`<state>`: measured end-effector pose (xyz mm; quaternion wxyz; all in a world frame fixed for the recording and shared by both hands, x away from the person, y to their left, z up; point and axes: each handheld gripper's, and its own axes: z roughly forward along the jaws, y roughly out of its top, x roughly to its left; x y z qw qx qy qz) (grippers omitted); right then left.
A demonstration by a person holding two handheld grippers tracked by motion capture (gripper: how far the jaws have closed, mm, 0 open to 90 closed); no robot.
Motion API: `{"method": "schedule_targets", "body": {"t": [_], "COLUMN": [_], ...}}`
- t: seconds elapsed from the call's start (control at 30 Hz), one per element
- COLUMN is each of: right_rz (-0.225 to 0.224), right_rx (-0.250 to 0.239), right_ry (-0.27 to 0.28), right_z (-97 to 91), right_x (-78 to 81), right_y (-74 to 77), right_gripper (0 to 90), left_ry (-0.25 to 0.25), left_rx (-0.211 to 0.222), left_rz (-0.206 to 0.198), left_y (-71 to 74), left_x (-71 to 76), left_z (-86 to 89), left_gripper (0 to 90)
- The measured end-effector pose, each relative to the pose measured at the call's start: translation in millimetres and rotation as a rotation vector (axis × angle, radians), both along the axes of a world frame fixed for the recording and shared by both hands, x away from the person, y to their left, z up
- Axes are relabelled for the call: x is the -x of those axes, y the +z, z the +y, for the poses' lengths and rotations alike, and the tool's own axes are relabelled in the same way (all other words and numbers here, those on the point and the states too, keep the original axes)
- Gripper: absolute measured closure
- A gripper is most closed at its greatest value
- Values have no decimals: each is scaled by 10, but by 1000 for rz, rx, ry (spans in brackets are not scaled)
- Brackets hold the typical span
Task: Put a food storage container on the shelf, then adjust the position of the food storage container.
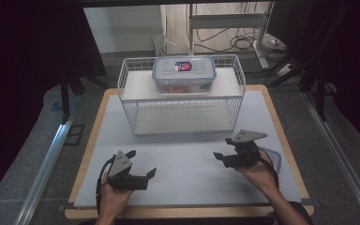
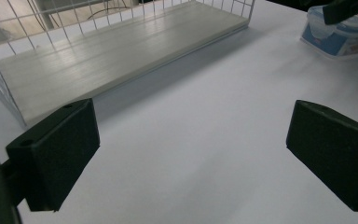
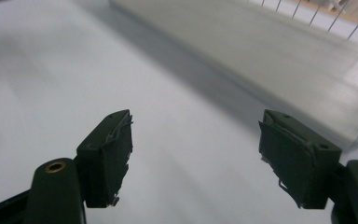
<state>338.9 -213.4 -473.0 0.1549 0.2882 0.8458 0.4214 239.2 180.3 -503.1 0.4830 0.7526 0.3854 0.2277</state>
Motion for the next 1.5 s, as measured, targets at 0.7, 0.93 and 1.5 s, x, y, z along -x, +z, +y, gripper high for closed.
{"method": "schedule_targets", "body": {"t": [0.7, 0.93, 1.5], "right_rz": [65, 42, 56], "right_rx": [-14, 39, 11], "right_ry": [-58, -121, -402], "right_z": [-176, -307, -1327], "right_x": [161, 169, 244], "right_y": [-89, 7, 88], "right_gripper": [303, 665, 896], "left_ry": [5, 0, -34], "left_rx": [-54, -61, -87], "left_rz": [31, 21, 6], "left_y": [-47, -43, -46], "left_x": [-7, -2, 14], "left_z": [2, -10, -81], "left_gripper": [37, 38, 50]}}
